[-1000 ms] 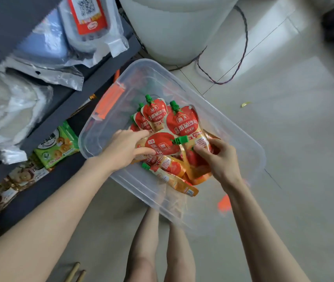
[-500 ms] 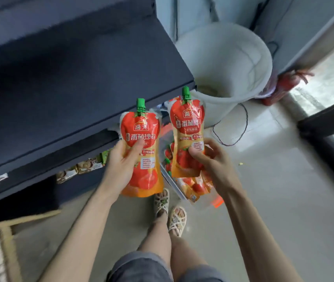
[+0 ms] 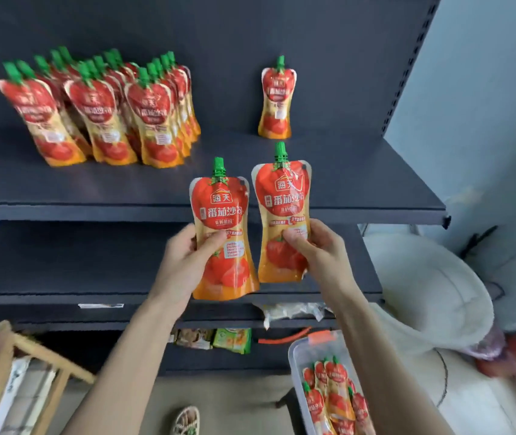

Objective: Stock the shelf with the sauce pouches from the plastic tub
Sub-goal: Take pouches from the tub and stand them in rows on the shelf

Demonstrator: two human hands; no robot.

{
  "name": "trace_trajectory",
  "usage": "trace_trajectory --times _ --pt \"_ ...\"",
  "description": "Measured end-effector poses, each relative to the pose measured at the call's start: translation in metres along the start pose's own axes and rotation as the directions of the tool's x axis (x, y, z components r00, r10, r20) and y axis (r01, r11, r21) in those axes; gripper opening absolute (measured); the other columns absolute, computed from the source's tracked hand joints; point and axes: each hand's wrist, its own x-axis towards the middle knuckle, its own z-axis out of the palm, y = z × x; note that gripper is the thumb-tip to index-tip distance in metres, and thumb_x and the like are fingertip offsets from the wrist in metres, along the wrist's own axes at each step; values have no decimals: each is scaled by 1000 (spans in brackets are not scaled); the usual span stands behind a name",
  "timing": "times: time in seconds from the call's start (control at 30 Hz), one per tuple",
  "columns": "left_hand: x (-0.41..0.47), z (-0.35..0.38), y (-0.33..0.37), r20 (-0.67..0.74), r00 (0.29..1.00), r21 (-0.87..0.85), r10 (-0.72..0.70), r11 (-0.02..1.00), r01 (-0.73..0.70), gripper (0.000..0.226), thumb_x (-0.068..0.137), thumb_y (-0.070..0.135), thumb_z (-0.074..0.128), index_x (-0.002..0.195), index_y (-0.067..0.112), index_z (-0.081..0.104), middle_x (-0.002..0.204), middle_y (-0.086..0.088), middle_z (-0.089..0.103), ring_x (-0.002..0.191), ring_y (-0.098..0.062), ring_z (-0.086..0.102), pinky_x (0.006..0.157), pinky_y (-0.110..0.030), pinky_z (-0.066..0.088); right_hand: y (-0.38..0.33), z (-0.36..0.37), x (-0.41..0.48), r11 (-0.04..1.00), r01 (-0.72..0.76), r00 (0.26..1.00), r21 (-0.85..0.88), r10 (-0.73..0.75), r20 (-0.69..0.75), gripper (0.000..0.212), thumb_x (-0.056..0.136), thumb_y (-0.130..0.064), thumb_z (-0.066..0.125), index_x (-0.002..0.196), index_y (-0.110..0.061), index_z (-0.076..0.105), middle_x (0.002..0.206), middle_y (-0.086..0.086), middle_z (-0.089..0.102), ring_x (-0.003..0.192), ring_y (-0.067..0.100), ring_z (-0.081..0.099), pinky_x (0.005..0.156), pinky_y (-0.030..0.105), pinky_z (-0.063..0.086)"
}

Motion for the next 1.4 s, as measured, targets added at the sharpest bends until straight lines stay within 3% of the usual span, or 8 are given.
trace_trajectory --times 0.23,0.63,0.8,0.9,1.03,1.13,1.23,1.4 --pt "94 -47 34 -19 992 16 124 992 -123 26 86 27 65 109 17 63 105 1 70 101 -15 65 90 -39 51 -26 61 82 997 77 996 -8 -78 -53 18 87 -19 65 100 -8 64 89 4 72 76 14 70 50 17 48" --pt "204 -63 33 -46 936 154 349 928 -338 19 90 24 59 109 21 56 99 23 58 91 14 55 71 -1 44 -5 105 210 991 124 964 -57 -134 -229 11 87 -9 64 96 -14 60 90 4 69 72 6 69 61 18 53" --pt "211 -62 17 -148 889 154 434 898 -413 18 88 27 60 105 25 56 105 21 61 100 12 55 79 -5 46 7 110 263 976 180 971 -123 -196 -135 19 89 -5 61 107 -10 58 104 9 67 94 21 66 80 30 56" --pt "214 -60 11 -206 870 174 449 891 -418 18 85 33 60 102 32 55 107 16 63 103 3 58 83 -14 49 10 119 294 955 229 966 -189 -247 -80 19 88 -4 61 107 -9 56 106 8 64 96 22 63 81 30 53" --pt "221 -52 6 -269 839 237 473 877 -419 33 83 35 60 108 13 58 113 5 65 108 -8 59 88 -29 52 12 126 332 916 286 950 -283 -309 -39 20 89 -6 60 108 -7 54 104 5 62 96 19 60 76 23 49" --pt "226 -48 7 -310 821 241 480 875 -420 27 84 31 61 106 16 56 109 12 63 105 4 57 87 -20 52 10 127 353 896 287 946 -339 -320 -48 26 90 -7 59 114 -2 52 104 1 59 95 15 56 74 17 46" --pt "229 -47 6 -317 818 234 479 876 -422 23 85 26 62 106 24 53 105 25 60 101 14 55 82 -8 48 9 129 369 896 257 956 -362 -291 -40 27 91 -8 57 117 -2 51 108 3 59 97 13 54 80 25 46" --pt "230 -46 5 -318 829 192 460 887 -419 25 82 34 61 105 32 52 106 22 61 102 9 57 81 -10 49 8 134 386 908 241 965 -343 -263 -18 26 92 -6 55 118 -3 50 119 11 61 103 16 56 81 25 43"
